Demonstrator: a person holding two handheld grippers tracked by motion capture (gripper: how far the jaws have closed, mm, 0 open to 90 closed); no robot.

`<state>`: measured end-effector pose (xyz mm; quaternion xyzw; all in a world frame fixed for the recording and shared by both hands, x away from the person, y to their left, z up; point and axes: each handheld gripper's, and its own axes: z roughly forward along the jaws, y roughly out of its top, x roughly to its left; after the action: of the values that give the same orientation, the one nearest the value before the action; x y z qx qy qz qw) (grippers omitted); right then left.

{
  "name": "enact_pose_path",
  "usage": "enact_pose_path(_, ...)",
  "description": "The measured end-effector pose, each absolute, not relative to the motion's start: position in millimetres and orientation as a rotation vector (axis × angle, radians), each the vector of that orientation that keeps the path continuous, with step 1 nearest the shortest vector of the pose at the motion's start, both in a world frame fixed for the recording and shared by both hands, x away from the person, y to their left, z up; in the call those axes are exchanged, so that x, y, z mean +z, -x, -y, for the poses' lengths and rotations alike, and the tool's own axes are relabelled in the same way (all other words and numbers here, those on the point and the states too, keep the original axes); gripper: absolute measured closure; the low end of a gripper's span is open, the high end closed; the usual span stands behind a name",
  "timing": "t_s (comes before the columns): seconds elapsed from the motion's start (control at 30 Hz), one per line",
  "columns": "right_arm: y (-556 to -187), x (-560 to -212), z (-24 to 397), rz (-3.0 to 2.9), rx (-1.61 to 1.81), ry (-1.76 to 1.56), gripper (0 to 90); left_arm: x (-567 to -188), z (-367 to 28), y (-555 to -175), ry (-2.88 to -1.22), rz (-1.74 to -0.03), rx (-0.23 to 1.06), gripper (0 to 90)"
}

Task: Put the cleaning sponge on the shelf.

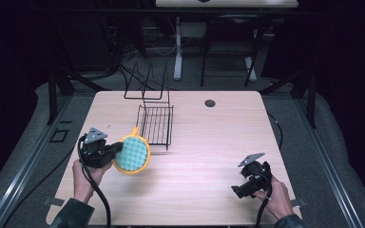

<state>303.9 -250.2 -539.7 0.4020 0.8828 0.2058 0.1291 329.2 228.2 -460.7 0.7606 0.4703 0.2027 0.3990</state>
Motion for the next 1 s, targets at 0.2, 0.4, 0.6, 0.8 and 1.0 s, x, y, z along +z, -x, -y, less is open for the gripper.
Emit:
enact_pose_path(0.2,-303.5,-539.7,250.5,-2.566,0.597,-1.168,0.0,-457.5,-226.2,-335.2,-1.918,-1.185,0.518,88.3)
enact_pose_path(0.4,-303.4,-541.3,249.8,-2.571,0.58,-1.167,0.0,-454.1,-220.8,-342.6,-1.911,-1.178,0.53,88.4)
enact_pose_path(0.6,-303.2,-541.9,249.8,-2.573,0.573,-1.163,0.0,-452.0,-217.3,-349.6,-1.903,-1.172,0.558,88.3)
enact_pose_path(0.8,-302.4,-542.0,248.3,-2.574,0.561,-1.155,0.0,-451.4,-209.9,-361.2,-1.895,-1.163,0.564,88.3)
enact_pose_path(1.0,-302.7,-542.1,248.4,-2.578,0.556,-1.152,0.0,-452.3,-203.9,-369.6,-1.897,-1.163,0.59,88.4)
